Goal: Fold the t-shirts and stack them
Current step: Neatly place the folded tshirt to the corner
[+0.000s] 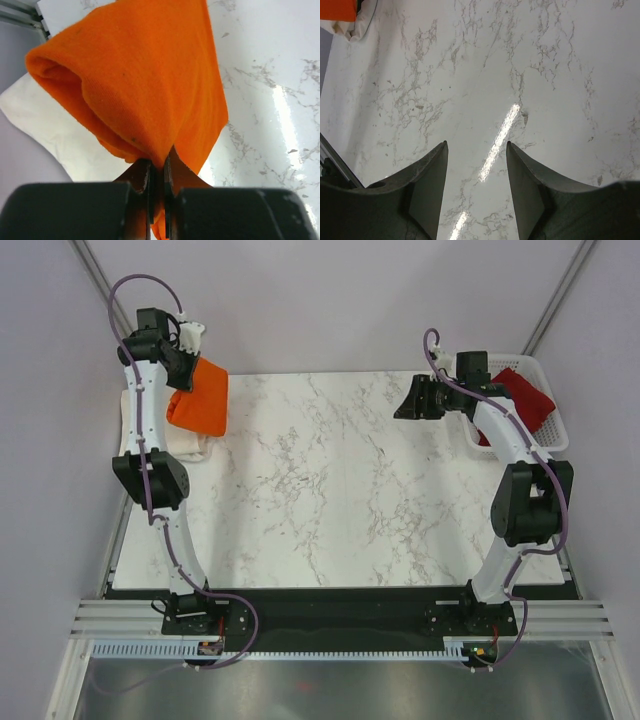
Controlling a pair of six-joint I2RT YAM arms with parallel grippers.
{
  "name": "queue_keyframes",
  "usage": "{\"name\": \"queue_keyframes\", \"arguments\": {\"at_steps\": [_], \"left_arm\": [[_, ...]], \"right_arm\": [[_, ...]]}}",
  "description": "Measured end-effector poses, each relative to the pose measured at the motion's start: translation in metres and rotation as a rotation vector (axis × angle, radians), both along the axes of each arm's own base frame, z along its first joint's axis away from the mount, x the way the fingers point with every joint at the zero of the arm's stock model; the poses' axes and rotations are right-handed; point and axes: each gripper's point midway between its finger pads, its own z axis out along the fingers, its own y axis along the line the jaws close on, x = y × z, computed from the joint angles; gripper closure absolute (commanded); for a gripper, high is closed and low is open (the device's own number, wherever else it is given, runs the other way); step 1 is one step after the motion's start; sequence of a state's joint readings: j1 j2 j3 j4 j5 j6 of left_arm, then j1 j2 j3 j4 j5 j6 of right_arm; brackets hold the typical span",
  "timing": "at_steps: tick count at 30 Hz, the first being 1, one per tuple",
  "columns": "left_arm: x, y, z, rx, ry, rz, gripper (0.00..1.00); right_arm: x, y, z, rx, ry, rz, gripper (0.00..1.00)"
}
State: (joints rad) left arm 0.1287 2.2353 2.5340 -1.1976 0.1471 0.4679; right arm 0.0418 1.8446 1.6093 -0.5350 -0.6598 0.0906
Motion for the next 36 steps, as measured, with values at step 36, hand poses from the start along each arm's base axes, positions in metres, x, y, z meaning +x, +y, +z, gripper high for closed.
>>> {"name": "queue_keyframes", "arguments": {"at_steps": [36], "left_arm": [[0.029,0.145,-0.049,0.368,0.009,0.236,0.98]], "right_arm": [[-0.012,0.000,-0.014,0.032,0.050,-0.019,0.41]]}}
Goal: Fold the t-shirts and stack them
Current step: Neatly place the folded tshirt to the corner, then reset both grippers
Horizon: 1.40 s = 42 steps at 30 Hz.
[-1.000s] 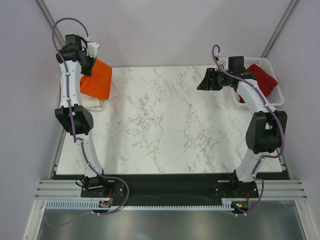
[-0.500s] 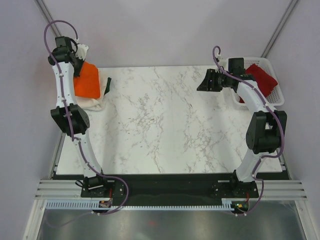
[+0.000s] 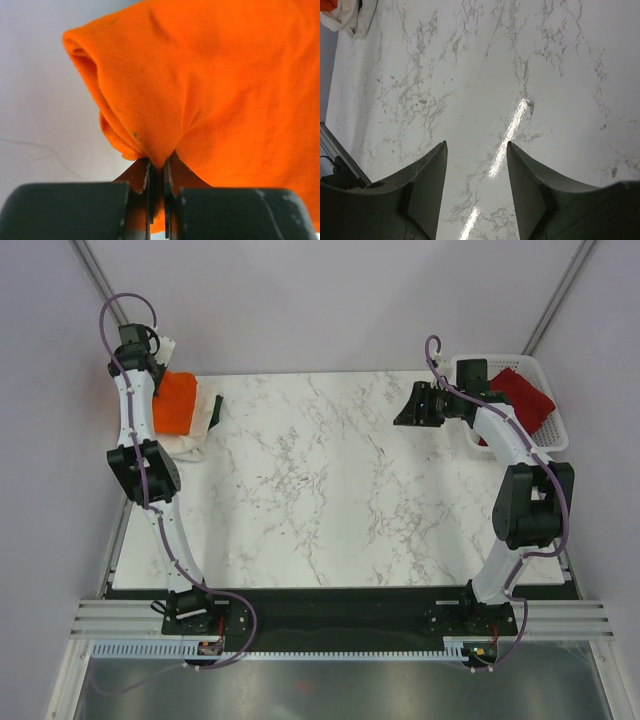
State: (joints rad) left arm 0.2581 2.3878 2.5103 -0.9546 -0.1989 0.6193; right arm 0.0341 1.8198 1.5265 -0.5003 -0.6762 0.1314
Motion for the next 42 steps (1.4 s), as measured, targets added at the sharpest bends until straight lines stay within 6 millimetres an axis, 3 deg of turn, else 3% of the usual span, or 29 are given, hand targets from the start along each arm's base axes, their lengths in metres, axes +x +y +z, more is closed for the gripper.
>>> {"name": "queue_keyframes", "arguments": {"at_steps": [4,10,15,16,17,18,19,24,27,30,34,38,42], "left_arm": [[0.005,0.004,0.005,0.019,-0.026,0.007,0.94],[0.004,0.008,-0.010,0.030,-0.008,0.030,0.54],[-0.017,-0.003,-0.027,-0.020,0.051,0.047,0.24],[-0.020,-0.007,-0.024,-0.040,0.042,0.052,0.20],[-0.023,-0.012,-0.015,-0.059,0.022,0.053,0.11],[-0.027,-0.018,-0.005,-0.078,0.000,0.056,0.05],[-0.028,-0.025,0.008,-0.095,-0.033,0.052,0.00],[-0.044,-0.084,0.102,-0.169,-0.238,-0.027,0.00],[-0.058,-0.137,0.160,-0.220,-0.366,-0.141,0.00],[-0.077,-0.190,0.193,-0.314,-0.438,-0.273,0.00],[-0.087,-0.217,0.196,-0.449,-0.444,-0.331,0.00],[-0.080,-0.231,0.170,-0.547,-0.378,-0.338,0.00],[-0.070,-0.243,0.139,-0.606,-0.301,-0.346,0.00]], "right_arm": [[0.000,0.000,0.001,0.001,-0.008,-0.001,0.41],[-0.001,0.000,0.002,0.002,-0.011,-0.002,0.40],[-0.002,-0.001,0.007,0.002,-0.022,-0.005,0.37],[-0.002,-0.002,0.009,0.002,-0.027,-0.007,0.29],[-0.002,-0.003,0.012,0.002,-0.032,-0.011,0.09],[-0.002,-0.003,0.015,0.001,-0.038,-0.013,0.02],[-0.003,-0.004,0.018,-0.002,-0.048,-0.015,0.02],[0.002,-0.006,0.046,-0.019,-0.120,-0.023,0.02],[0.008,-0.004,0.074,-0.030,-0.198,-0.021,0.02],[0.010,0.005,0.105,-0.040,-0.283,-0.002,0.02],[0.008,0.025,0.126,-0.046,-0.349,0.033,0.02],[0.014,0.034,0.121,-0.086,-0.325,-0.049,0.02],[0.026,0.029,0.107,-0.159,-0.293,-0.143,0.02]]}}
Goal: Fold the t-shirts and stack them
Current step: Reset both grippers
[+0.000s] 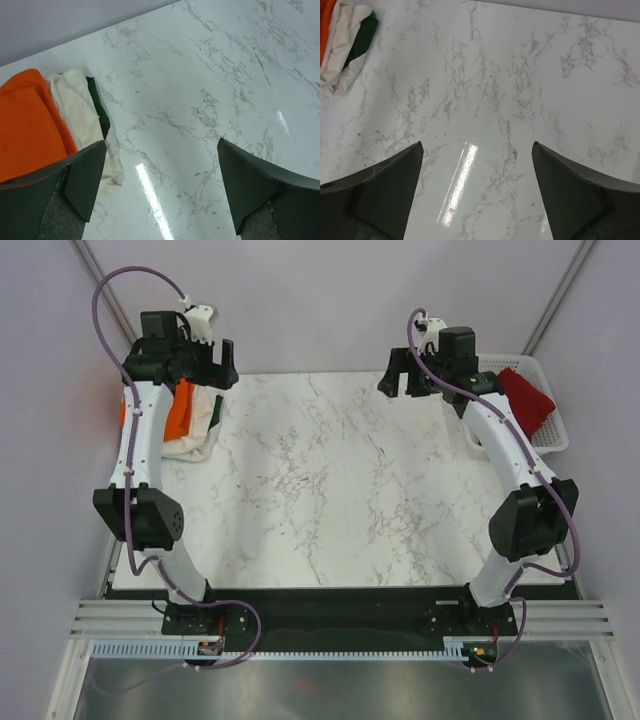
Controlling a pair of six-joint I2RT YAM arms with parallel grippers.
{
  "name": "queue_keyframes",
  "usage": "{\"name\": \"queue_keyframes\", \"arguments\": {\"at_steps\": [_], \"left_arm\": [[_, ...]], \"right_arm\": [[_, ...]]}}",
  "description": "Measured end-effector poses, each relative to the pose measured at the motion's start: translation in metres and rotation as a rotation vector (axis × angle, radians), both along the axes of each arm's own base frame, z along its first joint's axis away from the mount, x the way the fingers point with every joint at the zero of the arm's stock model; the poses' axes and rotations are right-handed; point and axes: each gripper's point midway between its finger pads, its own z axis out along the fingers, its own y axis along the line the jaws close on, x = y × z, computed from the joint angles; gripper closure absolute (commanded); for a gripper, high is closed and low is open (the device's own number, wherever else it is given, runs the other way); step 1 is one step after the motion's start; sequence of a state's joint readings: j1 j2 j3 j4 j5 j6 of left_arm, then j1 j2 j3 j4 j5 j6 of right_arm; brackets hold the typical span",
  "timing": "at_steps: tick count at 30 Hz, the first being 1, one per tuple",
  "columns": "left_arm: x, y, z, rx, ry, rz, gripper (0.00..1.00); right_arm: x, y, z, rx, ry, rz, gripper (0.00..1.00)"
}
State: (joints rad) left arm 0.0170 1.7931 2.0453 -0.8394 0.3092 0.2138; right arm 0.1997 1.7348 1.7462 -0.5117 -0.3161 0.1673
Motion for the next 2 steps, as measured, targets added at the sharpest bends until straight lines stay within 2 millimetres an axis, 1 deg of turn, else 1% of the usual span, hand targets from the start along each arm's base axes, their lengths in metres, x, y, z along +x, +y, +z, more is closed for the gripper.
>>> {"name": "queue_keyframes", "arguments": {"at_steps": [2], "left_arm": [[0.0026,-0.0035,-0.0089,-0.012,0.022,-0.012,0.00]], "right_arm": [[0.0036,-0.0032,-0.0077,-0.023,0.015,-0.024,0.02]]}}
